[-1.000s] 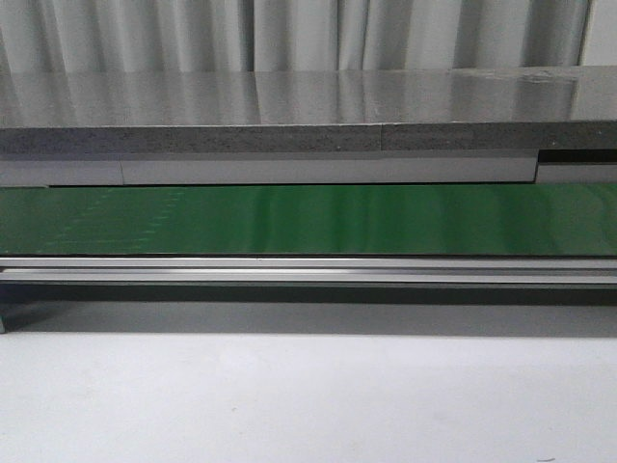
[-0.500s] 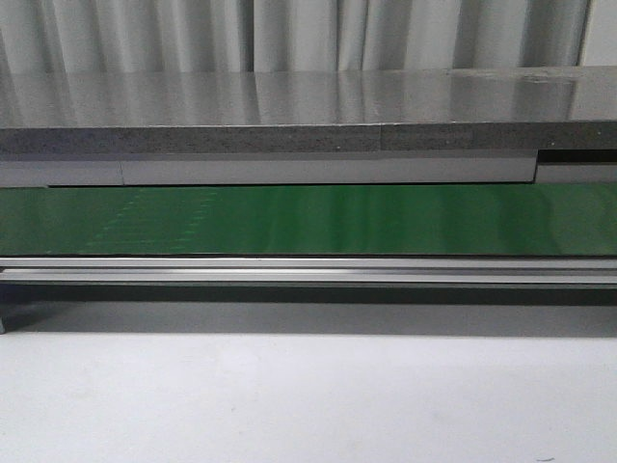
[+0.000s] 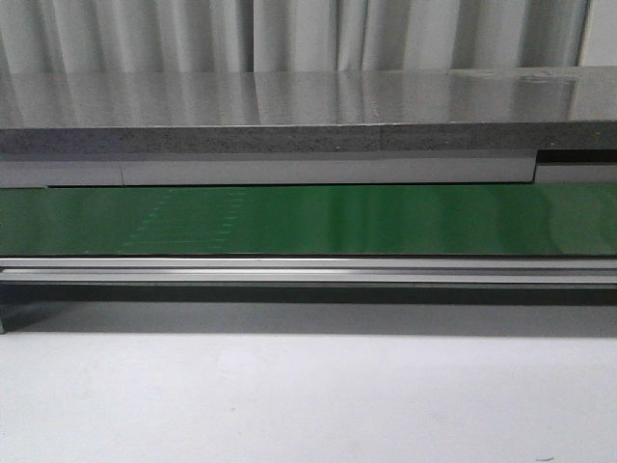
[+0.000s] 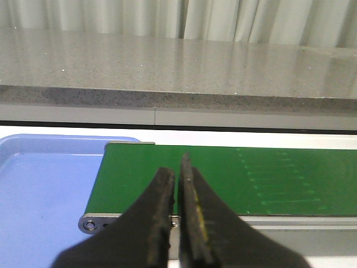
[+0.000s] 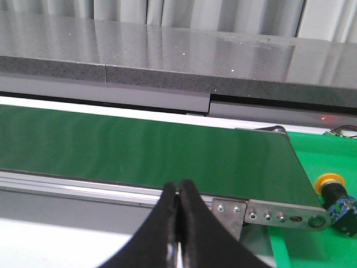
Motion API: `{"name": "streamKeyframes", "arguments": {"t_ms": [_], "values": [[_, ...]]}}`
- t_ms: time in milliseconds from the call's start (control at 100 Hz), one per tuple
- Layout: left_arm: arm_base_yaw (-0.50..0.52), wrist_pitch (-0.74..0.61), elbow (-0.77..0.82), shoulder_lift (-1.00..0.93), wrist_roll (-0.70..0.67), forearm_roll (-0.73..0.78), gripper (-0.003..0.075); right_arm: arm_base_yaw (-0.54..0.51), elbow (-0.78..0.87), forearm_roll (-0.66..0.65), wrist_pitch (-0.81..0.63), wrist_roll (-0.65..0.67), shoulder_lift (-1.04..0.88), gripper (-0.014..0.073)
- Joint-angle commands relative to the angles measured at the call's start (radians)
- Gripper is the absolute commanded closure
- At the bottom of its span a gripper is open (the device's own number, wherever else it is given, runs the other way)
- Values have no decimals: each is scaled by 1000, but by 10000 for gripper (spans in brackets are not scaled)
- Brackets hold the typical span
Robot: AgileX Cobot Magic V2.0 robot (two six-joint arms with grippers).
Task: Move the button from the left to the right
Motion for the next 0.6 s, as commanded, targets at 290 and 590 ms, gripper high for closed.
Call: {"name": "streamKeyframes", "arguments": {"t_ms": [290, 590], "values": [[-9, -83, -29, 10, -2, -9, 715, -2, 6, -11, -128, 4, -13, 715], [-9, -83, -29, 10, -2, -9, 715, -2, 6, -11, -128, 4, -13, 715]]}}
